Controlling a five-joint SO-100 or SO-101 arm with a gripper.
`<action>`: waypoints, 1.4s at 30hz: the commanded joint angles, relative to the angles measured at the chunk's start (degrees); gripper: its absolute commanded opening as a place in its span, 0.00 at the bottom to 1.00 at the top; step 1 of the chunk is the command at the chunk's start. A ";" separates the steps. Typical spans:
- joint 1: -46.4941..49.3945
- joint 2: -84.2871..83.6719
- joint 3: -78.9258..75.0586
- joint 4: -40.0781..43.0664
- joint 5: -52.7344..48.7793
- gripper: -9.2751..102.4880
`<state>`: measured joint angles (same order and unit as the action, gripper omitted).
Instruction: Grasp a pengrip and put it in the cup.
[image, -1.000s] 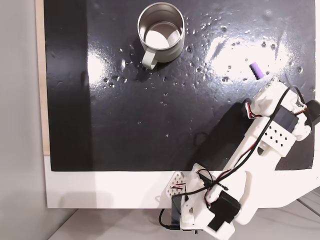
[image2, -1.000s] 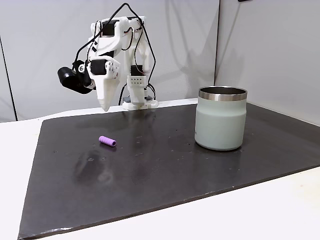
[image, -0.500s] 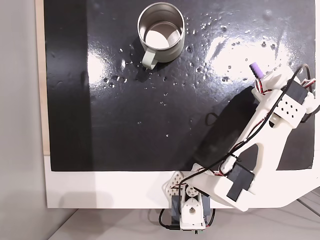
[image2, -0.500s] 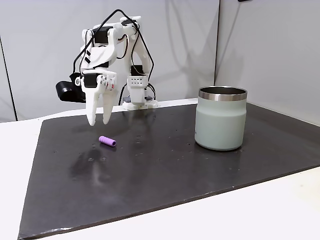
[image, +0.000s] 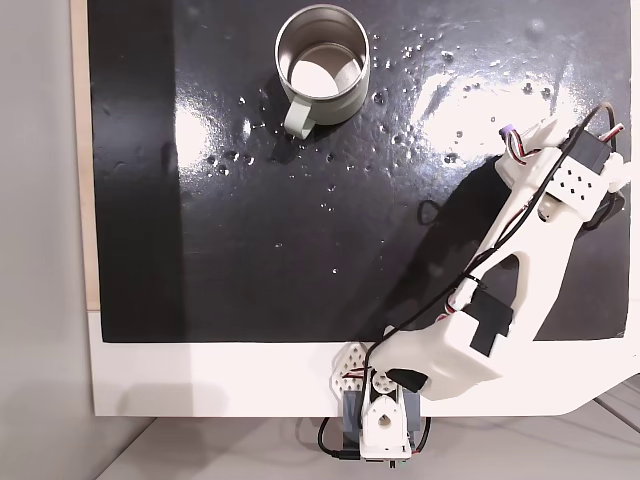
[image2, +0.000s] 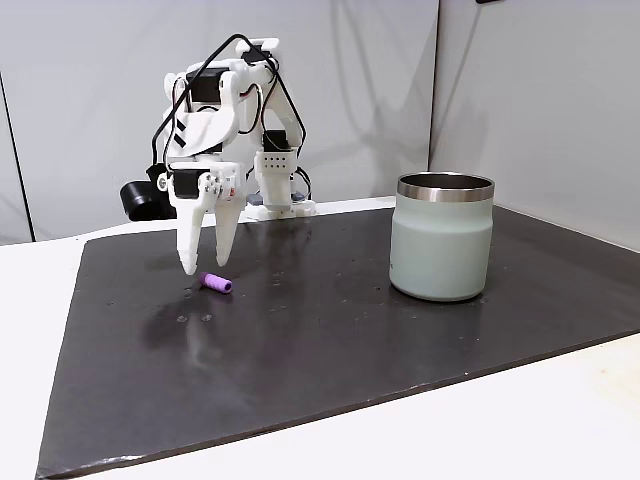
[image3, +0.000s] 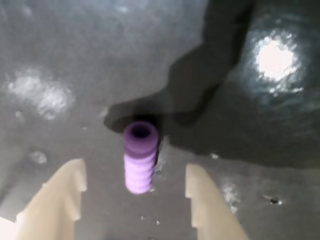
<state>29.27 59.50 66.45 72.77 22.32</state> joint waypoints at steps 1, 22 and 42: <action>-0.18 -2.11 -7.56 2.90 -0.09 0.30; -1.41 -13.62 -23.82 12.57 -4.31 0.08; -13.27 7.91 -27.77 23.03 -3.08 0.08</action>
<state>18.81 63.98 46.67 92.29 18.54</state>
